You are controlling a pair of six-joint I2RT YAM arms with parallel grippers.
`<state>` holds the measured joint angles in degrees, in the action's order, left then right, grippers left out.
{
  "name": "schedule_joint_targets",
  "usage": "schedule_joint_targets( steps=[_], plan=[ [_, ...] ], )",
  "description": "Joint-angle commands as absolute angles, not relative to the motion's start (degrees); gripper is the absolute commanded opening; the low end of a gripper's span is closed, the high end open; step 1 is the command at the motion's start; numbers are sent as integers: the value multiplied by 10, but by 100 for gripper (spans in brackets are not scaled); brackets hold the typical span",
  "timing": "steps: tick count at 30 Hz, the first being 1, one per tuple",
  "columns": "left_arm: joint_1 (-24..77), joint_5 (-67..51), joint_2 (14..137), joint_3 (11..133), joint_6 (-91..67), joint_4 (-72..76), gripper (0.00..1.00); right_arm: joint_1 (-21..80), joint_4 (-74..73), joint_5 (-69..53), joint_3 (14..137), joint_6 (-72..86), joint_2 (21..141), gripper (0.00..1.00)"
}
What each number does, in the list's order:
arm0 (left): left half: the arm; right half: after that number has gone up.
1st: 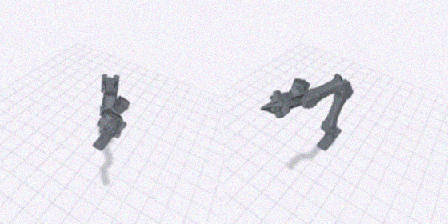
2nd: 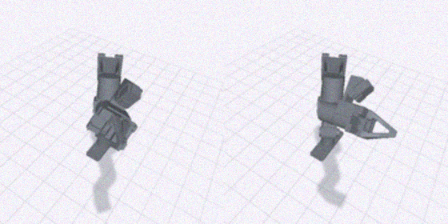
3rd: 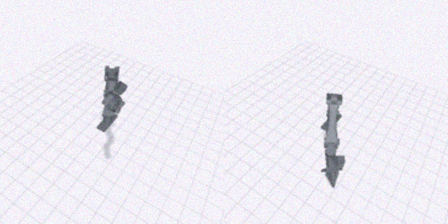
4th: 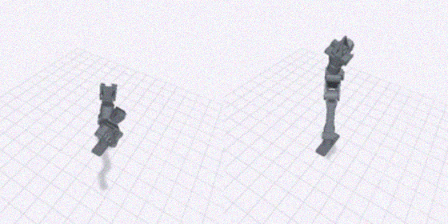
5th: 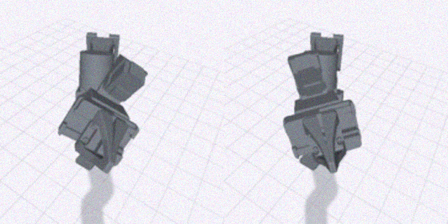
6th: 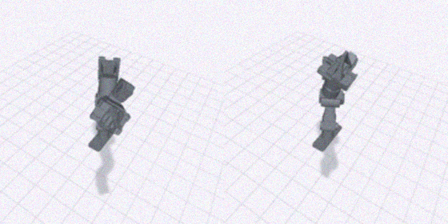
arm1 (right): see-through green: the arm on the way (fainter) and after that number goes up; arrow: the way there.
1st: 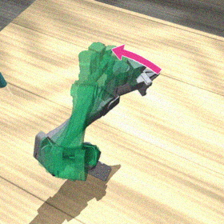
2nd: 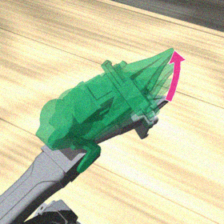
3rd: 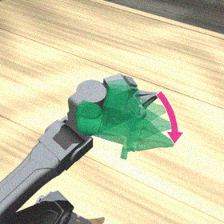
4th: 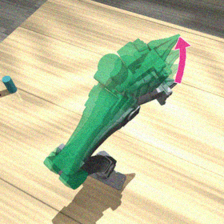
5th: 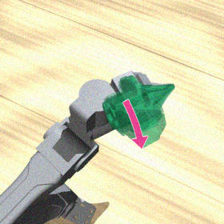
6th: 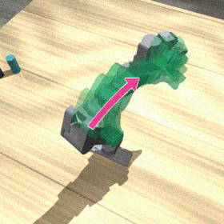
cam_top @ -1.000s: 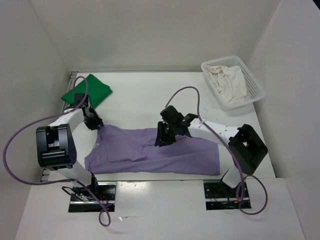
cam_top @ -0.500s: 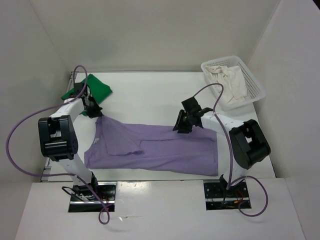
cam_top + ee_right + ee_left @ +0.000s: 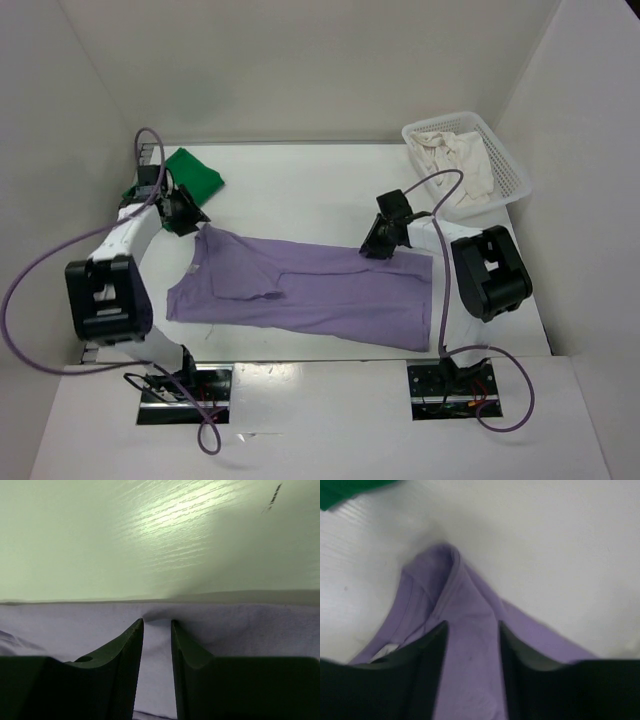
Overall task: Fold and stack the t-shirts
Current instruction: Fold the other side of the tshirt into a rectangle
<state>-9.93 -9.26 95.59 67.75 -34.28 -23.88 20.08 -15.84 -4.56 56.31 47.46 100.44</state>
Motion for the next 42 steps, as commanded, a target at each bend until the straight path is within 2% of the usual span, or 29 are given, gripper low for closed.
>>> schedule_joint_targets(
  steps=[1,4,5,7,10,12,14,16,18,22,28,31,38,42],
  plan=[
    [-99,-105,825,634,-354,-264,46,189,-150,-1,583,477,993,34],
    [-93,-128,742,544,-354,-301,24,189,-150,-6,577,477,956,34],
    [-93,-128,726,522,-360,-313,9,189,-150,-13,577,477,948,34],
    [-84,-142,682,458,-394,-330,3,189,-156,-19,577,477,943,35],
    [-78,-171,664,434,-459,-336,5,189,-156,-36,577,477,913,35],
    [-78,-171,671,406,-486,-311,19,189,-156,-50,577,483,886,35],
    [-78,-145,665,365,-517,-296,25,189,-156,-60,577,483,872,35],
    [-78,-123,656,345,-532,-272,35,189,-163,-80,583,483,864,35],
    [-78,-85,650,339,-532,-272,42,189,-169,-86,583,478,857,35],
    [-78,-71,657,339,-532,-261,50,189,-169,-86,568,473,846,35],
    [-78,-62,685,329,-520,-227,51,207,-169,-92,568,473,858,35],
    [-78,-69,700,335,-509,-227,46,207,-163,-92,568,468,864,35],
    [-41,-57,700,335,-512,-240,46,207,-169,-87,573,462,864,35],
    [-41,-57,707,330,-512,-229,31,207,-169,-87,578,462,869,35]
  ],
)
